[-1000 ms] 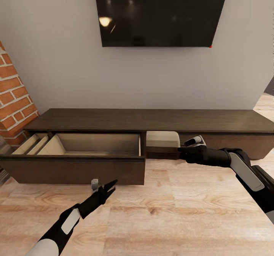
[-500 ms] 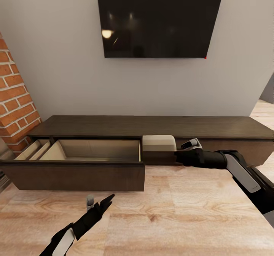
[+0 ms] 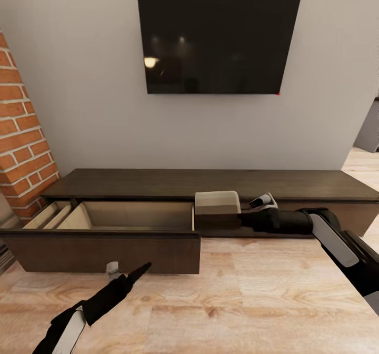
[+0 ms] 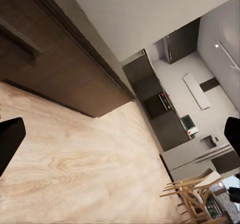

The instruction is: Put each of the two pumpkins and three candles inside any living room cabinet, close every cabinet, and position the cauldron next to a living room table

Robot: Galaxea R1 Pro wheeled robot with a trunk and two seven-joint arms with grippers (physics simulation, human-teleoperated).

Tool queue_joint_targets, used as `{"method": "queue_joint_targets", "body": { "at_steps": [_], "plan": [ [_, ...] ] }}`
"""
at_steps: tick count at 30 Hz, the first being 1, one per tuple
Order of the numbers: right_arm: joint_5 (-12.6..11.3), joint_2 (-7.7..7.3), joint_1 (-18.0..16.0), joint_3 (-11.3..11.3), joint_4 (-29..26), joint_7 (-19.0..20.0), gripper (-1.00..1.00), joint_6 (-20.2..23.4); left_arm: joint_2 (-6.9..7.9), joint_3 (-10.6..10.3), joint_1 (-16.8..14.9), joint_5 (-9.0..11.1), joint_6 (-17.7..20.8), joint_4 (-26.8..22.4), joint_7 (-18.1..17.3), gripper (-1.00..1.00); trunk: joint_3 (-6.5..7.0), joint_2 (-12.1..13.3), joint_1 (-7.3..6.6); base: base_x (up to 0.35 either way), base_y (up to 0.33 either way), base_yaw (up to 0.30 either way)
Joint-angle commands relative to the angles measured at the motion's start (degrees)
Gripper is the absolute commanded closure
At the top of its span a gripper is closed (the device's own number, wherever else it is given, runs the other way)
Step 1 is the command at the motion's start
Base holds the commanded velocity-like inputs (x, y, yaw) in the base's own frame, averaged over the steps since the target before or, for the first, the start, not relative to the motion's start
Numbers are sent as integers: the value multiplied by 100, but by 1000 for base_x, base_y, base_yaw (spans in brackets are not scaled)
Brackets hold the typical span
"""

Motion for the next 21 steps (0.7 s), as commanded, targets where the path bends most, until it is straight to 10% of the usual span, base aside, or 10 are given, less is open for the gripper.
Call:
{"method": "queue_joint_targets", "body": {
  "at_steps": [1, 12, 21],
  "plan": [
    [16, -4, -6, 8, 2, 14, 100, 23, 19, 12, -2, -45, 181, -147, 69, -100, 17, 0, -3, 0, 0, 0],
    [87, -4, -6, 5, 2, 9, 100, 19, 72, 607, -2, -563, 1828, -1884, 465, -100, 261, 14, -32, 0, 0, 0],
    [114, -12, -6, -42, 41, -24, 100, 15, 175, 967, -8, -665, 2577, -2361, 608, -100, 423, 374, -229, 0, 0, 0]
  ]
}}
